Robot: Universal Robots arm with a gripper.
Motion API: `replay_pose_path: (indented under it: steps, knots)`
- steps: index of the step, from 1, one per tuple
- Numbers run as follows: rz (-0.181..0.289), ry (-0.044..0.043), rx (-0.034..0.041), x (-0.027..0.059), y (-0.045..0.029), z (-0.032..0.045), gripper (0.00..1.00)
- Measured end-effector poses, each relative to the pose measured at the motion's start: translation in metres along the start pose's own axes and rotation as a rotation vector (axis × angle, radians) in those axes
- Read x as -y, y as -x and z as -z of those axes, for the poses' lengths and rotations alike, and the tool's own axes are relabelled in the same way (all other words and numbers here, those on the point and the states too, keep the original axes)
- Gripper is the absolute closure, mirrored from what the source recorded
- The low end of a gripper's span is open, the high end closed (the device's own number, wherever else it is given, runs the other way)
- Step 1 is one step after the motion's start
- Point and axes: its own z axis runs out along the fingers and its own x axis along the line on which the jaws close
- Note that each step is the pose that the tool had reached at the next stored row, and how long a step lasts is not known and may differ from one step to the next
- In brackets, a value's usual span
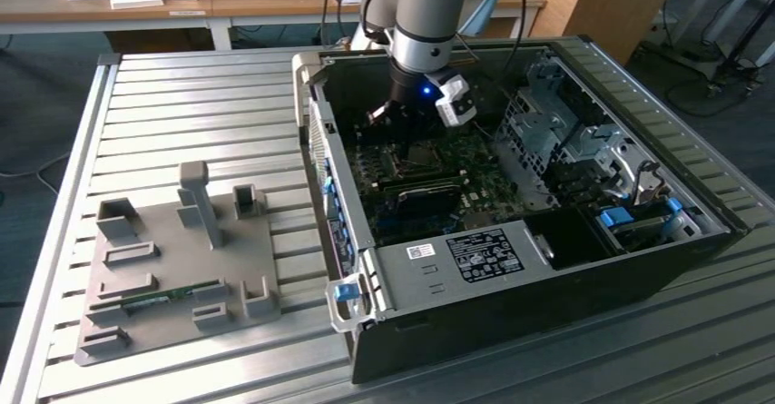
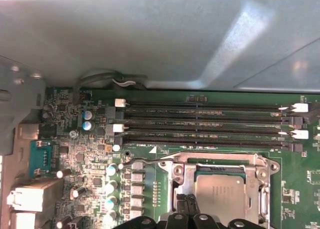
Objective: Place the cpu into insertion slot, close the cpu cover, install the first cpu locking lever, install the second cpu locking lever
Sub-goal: 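Close the cpu cover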
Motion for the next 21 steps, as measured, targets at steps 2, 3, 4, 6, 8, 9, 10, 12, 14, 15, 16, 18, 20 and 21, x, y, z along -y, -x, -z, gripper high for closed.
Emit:
replay_pose_path:
  steps: [2, 3, 4, 6, 8, 9, 10, 12, 14, 15, 16, 18, 20, 21]
  knots:
    - [0.0, 0.0, 0.0, 0.0, 0.0, 0.0025, 0.89]
    - [0.0, 0.0, 0.0, -0.0001, 0.0, 0.0037, 0.89]
    - [0.0, -0.0001, 0.0, -0.0001, 0.0, 0.0048, 0.89]
    - [0.0, -0.0001, -0.0001, -0.0001, 0.0001, 0.0074, 0.89]
    - [0.0, 0.0, 0.0, -0.0002, 0.0001, 0.0101, 0.89]
    - [0.0, 0.0, 0.0, -0.0002, 0.0001, 0.0112, 0.89]
    - [0.0, -0.0001, 0.0, -0.0002, 0.0001, 0.0119, 0.89]
    - [0.0, 0.0002, 0.0002, -0.0003, 0.0001, 0.012, 0.89]
    - [0.0, 0.0002, 0.0002, -0.0003, 0.0001, 0.012, 0.89]
    - [0.0, -0.0001, 0.0, -0.0003, 0.0001, 0.0122, 0.89]
    - [0.0, -0.0001, 0.0, -0.0002, 0.0003, 0.0122, 0.89]
    - [0.0, -0.0001, -0.0001, -0.0002, 0.001, 0.0122, 0.89]
    - [0.0, -0.0001, -0.0001, -0.0002, 0.0033, 0.0121, 0.89]
    - [0.0, 0.0, 0.0, -0.0002, 0.0048, 0.0121, 0.89]
